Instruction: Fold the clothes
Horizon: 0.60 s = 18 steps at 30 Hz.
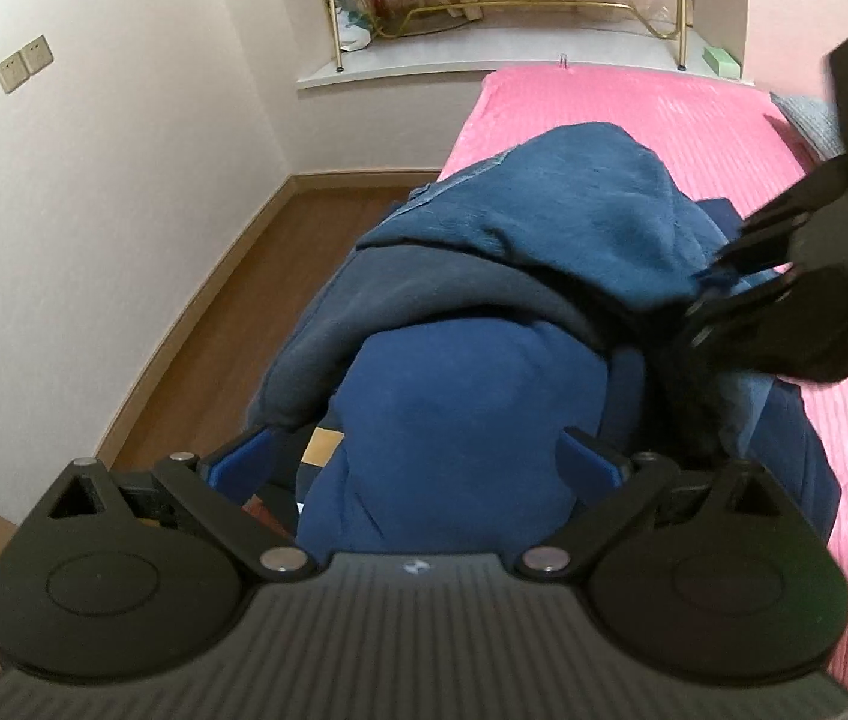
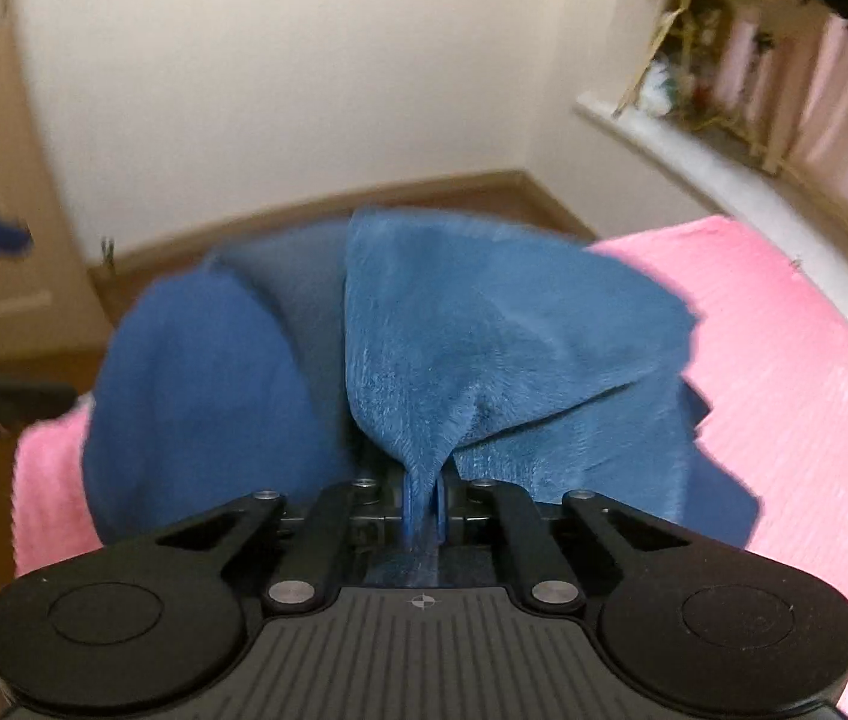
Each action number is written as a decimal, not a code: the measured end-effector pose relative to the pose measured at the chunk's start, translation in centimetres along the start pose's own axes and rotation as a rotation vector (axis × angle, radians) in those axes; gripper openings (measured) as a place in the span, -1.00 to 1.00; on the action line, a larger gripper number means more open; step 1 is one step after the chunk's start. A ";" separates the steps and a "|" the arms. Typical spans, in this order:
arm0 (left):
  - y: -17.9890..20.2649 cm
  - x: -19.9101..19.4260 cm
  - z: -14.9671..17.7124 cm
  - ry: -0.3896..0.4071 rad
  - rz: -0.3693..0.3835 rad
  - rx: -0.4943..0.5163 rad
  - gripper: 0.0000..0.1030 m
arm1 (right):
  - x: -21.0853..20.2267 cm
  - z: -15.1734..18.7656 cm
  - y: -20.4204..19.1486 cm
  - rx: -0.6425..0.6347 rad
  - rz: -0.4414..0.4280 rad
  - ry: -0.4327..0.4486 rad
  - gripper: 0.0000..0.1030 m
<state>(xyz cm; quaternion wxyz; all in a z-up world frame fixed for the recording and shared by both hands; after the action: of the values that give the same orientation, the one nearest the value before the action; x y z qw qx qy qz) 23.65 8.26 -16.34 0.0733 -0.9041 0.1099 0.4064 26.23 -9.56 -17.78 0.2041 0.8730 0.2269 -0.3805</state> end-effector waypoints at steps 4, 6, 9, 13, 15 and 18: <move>1.3 -0.5 -1.2 0.053 0.014 0.059 0.91 | -6.1 -1.2 4.5 0.112 0.026 0.087 -0.92; 2.5 -0.9 -2.0 0.110 0.010 0.131 0.91 | -8.8 -1.4 6.2 0.137 0.048 0.112 -0.92; 4.9 -0.9 -3.2 0.201 0.013 0.261 0.91 | -11.6 -0.5 7.5 0.140 0.067 0.113 -0.92; 7.8 1.2 -4.5 0.263 0.022 0.430 0.90 | -13.6 0.9 8.2 0.164 0.072 0.099 -0.92; 9.1 3.0 -4.9 0.280 0.023 0.507 0.88 | -13.8 1.6 8.2 0.185 0.071 0.094 -0.92; 10.7 5.8 -5.2 0.291 0.016 0.603 0.62 | -14.5 2.5 7.5 0.207 0.085 0.081 -0.92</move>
<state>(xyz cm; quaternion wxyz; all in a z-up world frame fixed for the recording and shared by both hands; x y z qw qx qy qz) 28.40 -4.06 -17.76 0.3177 -0.8895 0.2415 0.2226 20.11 -20.53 -6.97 0.1194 0.9129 0.1575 -0.3572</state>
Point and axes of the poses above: each gripper's, at about its wrist camera, not at the fingertips, and x roughly the way its jaws point, y to its right, z to its underside, the point moved 5 cm from there along x, roughly the way its jaws point, and after that the axes turned 13 degrees about -x, right-handed, at the moved point
